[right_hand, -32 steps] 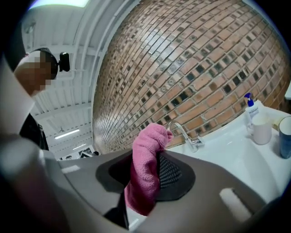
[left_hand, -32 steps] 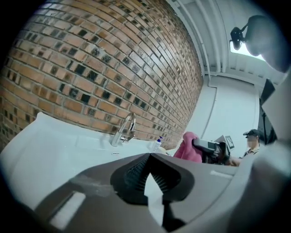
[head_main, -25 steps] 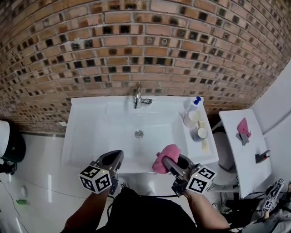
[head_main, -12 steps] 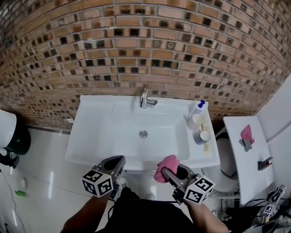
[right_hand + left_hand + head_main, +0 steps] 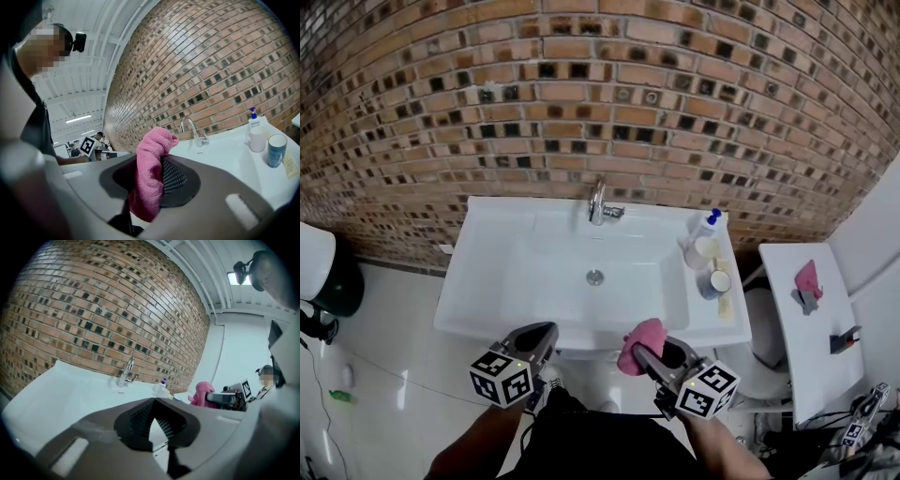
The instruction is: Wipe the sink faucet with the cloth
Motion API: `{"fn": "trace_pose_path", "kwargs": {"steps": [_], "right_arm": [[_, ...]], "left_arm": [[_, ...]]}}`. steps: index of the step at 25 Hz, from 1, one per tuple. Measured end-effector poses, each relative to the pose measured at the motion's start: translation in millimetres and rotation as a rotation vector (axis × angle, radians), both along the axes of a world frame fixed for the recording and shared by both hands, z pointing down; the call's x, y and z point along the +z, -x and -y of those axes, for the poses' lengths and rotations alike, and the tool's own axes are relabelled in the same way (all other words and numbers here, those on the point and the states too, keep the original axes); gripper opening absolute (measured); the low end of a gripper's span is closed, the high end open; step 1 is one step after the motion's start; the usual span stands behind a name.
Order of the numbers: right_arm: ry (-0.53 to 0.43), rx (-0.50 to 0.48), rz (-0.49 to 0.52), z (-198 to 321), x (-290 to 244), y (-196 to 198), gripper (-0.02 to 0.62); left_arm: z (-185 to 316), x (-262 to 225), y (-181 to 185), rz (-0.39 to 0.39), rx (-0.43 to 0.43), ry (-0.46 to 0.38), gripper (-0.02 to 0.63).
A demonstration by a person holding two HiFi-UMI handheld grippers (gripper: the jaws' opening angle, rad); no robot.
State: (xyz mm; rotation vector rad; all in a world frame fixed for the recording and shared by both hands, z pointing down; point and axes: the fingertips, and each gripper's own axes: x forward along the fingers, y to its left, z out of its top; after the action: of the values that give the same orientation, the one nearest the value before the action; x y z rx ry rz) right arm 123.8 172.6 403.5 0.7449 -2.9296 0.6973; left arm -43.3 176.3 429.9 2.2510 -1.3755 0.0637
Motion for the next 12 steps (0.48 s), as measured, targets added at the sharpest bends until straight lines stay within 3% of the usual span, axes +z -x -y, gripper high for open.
{"fn": "trace_pose_path", "kwargs": {"steps": [12], "right_arm": [[-0.041,-0.003,-0.022,0.4,-5.0,0.4,0.118]], "left_arm": [[6.1,-3.9,-1.5,0.009,0.003,-0.010,0.006]]}}
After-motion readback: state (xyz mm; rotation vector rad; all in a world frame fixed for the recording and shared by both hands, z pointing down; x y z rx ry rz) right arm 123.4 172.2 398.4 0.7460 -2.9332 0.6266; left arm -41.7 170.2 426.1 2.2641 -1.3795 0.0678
